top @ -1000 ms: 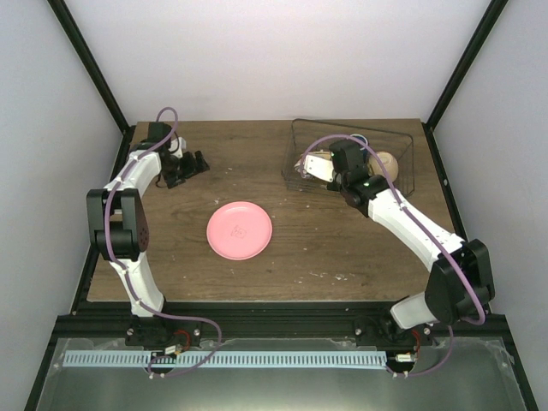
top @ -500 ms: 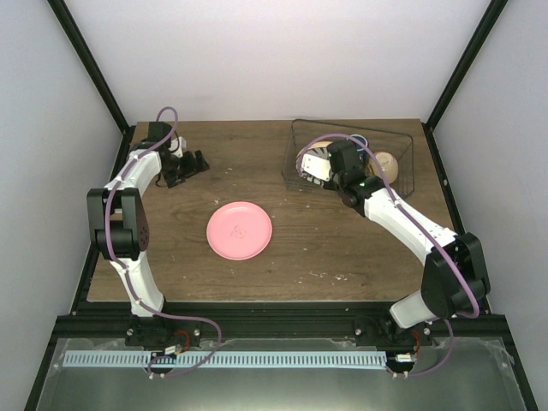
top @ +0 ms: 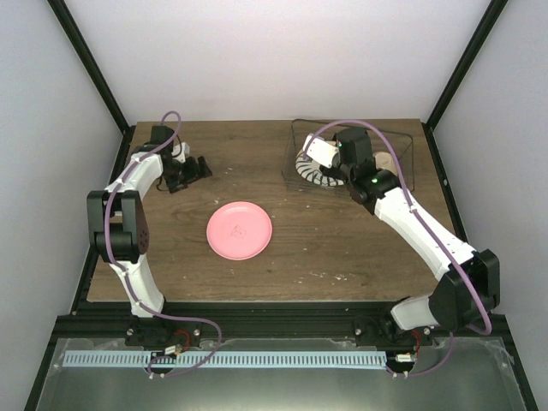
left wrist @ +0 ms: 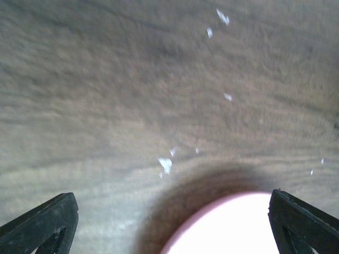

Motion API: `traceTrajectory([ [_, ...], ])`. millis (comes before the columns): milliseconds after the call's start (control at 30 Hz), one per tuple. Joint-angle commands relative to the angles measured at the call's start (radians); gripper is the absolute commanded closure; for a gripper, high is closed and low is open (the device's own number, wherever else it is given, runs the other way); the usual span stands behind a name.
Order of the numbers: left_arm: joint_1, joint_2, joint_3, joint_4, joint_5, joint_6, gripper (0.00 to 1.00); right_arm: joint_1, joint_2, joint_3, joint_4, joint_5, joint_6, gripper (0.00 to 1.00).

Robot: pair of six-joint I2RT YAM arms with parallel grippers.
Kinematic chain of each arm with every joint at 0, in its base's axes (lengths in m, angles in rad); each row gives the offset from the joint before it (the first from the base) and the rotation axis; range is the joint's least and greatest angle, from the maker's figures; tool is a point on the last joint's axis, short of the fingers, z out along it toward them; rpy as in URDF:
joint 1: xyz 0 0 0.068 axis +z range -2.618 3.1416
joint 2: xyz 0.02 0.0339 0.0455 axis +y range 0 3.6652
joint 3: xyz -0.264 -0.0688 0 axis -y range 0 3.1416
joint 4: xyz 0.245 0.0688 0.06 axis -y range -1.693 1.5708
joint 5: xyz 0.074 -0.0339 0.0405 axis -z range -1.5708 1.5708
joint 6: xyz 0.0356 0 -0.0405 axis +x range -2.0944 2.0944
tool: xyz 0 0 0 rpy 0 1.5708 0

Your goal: Load the mixed dishes into the dish rack

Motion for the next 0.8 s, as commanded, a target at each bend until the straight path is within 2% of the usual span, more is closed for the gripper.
traceTrajectory([
  [0, -0.072, -0.098, -0.068, -0.062, -0.078, 0.0, 0.0, 0.001, 0.101, 0.189, -0.1, -0.083, 0.315, 0.35],
  [133, -0.112, -0.136, -0.131, -0.115, -0.124, -0.039, 0.0, 0.001, 0.261, 0.43, -0.302, -0.17, 0.566, 0.35],
  [233, -0.135, -0.156, -0.189, -0.122, -0.153, -0.059, 0.0, 0.001, 0.32, 0.502, -0.362, -0.275, 0.685, 0.38],
  [367, -0.171, -0.157, -0.242, -0.151, -0.21, -0.085, 0.0, 0.002, 0.345, 0.543, -0.411, -0.33, 0.753, 0.43],
  [533, -0.224, -0.153, -0.292, -0.15, -0.242, -0.114, 0.01, 0.004, 0.302, 0.477, -0.4, -0.294, 0.75, 0.45],
  [633, -0.246, -0.146, -0.31, -0.134, -0.244, -0.121, 0.07, 0.004, 0.276, 0.44, -0.396, -0.28, 0.754, 0.45],
  [767, -0.262, -0.127, -0.322, -0.127, -0.276, -0.121, 0.33, 0.004, 0.271, 0.42, -0.408, -0.271, 0.758, 0.47],
])
